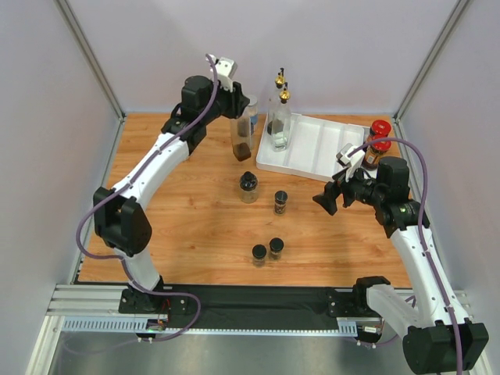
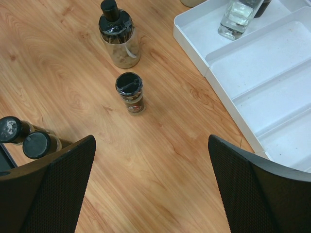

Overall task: Organize the condiment bottles
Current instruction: Pick up the bottle from the center of the board, then place the bottle in the storage box.

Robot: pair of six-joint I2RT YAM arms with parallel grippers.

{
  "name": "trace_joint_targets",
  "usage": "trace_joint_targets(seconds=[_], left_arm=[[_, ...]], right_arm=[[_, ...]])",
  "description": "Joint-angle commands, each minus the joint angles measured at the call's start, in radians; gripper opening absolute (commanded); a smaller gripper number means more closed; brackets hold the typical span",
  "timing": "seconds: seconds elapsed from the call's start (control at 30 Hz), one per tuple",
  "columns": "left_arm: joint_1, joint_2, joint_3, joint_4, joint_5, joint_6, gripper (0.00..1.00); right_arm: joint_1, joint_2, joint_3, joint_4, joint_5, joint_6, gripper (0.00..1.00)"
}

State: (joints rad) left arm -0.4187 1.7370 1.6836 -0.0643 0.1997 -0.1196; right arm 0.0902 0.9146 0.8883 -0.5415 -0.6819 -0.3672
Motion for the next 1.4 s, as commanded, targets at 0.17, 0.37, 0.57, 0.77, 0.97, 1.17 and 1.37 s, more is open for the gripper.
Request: trace_joint_targets(seconds=[0.17, 0.37, 0.57, 0.77, 0.97, 1.17, 1.37], left_arm=[[-0.074, 0.113, 0.211, 0.089, -0.016, -0.029, 0.0], [-0.103, 0.199, 0.292, 0.084, -0.031, -0.034, 0.0], [-0.118, 0.269, 0.355, 0.081, -0.039, -0.04, 0.0], [-0.126, 0.323, 0.392, 0.093, -0.046, -0.043, 0.0], [-0.13, 0.354, 0.393, 0.089, -0.043, -0.046, 0.0], [-0.143, 0.363, 0.352, 0.093, -0.025, -0.043, 0.0], [-0.146, 0.363, 0.315, 0.098, -0.013, -0.038, 0.02]], right_arm=[[-0.001, -0.013, 0.006, 0.023, 0.001, -0.015, 1.0], [-0.003, -0.017, 0.008, 0.023, 0.001, -0.016, 1.0], [-0.001, -0.022, 0.009, 0.021, 0.002, -0.018, 1.0], [-0.001, -0.025, 0.009, 0.02, 0.005, -0.019, 1.0], [-0.001, -0.026, 0.009, 0.02, 0.008, -0.021, 1.0], [-0.001, -0.026, 0.009, 0.021, 0.012, -0.022, 1.0], [-0.001, -0.026, 0.009, 0.02, 0.013, -0.024, 1.0]])
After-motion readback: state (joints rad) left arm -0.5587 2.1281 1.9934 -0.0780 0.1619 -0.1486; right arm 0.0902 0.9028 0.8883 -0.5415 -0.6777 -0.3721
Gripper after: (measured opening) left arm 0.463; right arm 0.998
